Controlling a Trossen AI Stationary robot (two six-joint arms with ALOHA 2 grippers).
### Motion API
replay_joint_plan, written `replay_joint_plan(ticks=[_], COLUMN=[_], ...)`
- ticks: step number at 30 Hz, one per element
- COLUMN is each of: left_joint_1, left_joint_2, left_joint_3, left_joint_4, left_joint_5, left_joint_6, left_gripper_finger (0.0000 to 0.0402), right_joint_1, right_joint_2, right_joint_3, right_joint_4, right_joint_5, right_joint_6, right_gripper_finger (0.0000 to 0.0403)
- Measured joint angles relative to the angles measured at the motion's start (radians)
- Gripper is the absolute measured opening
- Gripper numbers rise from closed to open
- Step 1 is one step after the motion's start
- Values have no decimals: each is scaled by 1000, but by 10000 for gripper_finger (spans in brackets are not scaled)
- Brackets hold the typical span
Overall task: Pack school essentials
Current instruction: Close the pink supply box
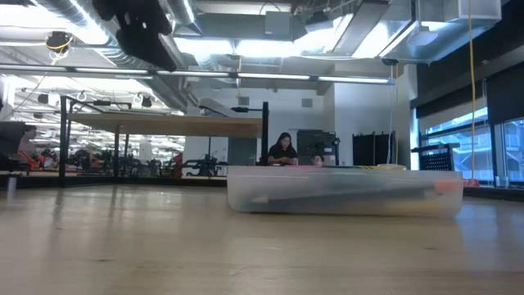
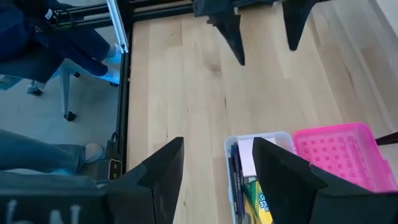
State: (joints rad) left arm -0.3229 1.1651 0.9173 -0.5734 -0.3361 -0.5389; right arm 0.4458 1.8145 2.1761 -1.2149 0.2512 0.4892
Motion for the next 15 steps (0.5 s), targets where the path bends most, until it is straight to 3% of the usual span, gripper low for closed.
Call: replay_joint_plan(ticks=[15], left_joint_1=[66], left_joint_2=[6], left_joint_3=[-91], left_joint_4=[151], left_joint_5=[46], left_joint_6=[31], left_gripper_finger=[394], right_joint_1=[-5], right_joint_2=[0], right_joint_3=[0], right_joint_4=[173], right_joint_5=[18], right_joint_6=[-21], right_gripper_finger=[193])
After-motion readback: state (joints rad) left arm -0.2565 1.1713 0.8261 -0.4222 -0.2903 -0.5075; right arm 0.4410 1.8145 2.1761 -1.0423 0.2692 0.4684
